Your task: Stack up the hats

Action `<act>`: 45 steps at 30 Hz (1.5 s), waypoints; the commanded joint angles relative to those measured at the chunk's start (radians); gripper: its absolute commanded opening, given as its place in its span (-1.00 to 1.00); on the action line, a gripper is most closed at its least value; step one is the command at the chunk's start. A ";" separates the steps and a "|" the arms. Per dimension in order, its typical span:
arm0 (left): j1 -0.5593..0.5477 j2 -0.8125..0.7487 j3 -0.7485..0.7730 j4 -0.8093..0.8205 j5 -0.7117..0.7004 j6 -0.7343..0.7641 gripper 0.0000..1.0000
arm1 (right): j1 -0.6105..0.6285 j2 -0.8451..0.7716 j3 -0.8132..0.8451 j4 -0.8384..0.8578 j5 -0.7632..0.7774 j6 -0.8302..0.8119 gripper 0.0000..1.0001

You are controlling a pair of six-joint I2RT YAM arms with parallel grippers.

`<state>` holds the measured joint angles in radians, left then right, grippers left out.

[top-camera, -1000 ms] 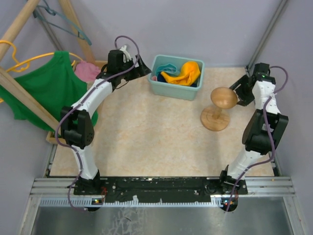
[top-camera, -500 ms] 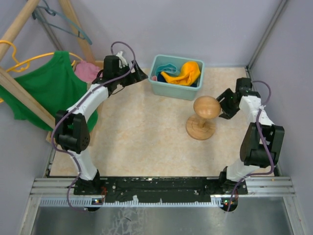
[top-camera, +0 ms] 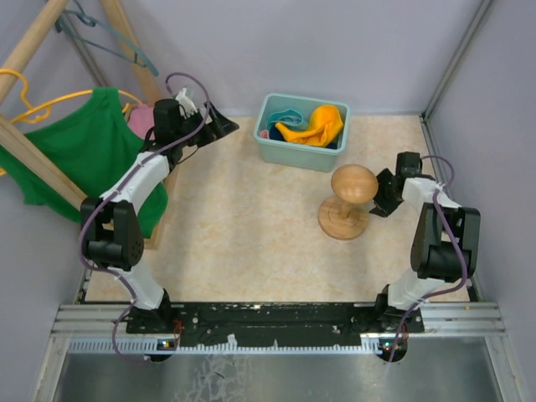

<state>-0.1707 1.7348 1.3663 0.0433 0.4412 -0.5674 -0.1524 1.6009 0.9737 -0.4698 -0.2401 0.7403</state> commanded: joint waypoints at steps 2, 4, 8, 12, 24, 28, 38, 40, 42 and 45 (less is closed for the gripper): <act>-0.041 0.037 0.196 -0.119 0.021 0.107 0.99 | 0.006 0.040 0.004 0.075 0.051 -0.073 0.26; -0.086 0.078 0.286 -0.190 -0.038 0.168 0.99 | 0.006 0.044 -0.004 0.081 0.040 -0.076 0.26; -0.141 0.134 0.387 -0.244 -0.106 0.176 0.99 | 0.042 0.075 -0.025 0.095 0.032 -0.053 0.26; -0.182 0.204 0.476 -0.281 -0.114 0.179 0.99 | 0.117 0.080 -0.032 0.100 0.030 -0.025 0.26; -0.369 0.502 0.933 -0.391 -0.158 0.447 0.99 | 0.135 -0.044 -0.043 0.023 0.108 -0.051 0.44; -0.398 0.555 0.956 -0.395 -0.284 0.547 0.99 | 0.084 -0.136 -0.048 -0.010 0.149 -0.072 0.49; -0.435 0.685 1.005 -0.325 -0.255 0.714 0.91 | 0.010 -0.216 -0.060 -0.051 0.142 -0.116 0.50; -0.438 0.709 1.011 -0.285 -0.241 0.706 0.83 | 0.006 -0.223 -0.060 -0.063 0.147 -0.123 0.50; -0.438 0.736 1.033 -0.267 -0.221 0.699 0.74 | -0.003 -0.228 -0.059 -0.069 0.152 -0.133 0.50; -0.437 0.768 1.046 -0.257 -0.204 0.691 0.73 | -0.026 -0.235 -0.062 -0.073 0.148 -0.140 0.50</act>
<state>-0.6010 2.4760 2.3577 -0.2802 0.2020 0.1093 -0.1474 1.4181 0.9104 -0.5316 -0.1055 0.6296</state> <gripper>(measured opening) 0.868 0.749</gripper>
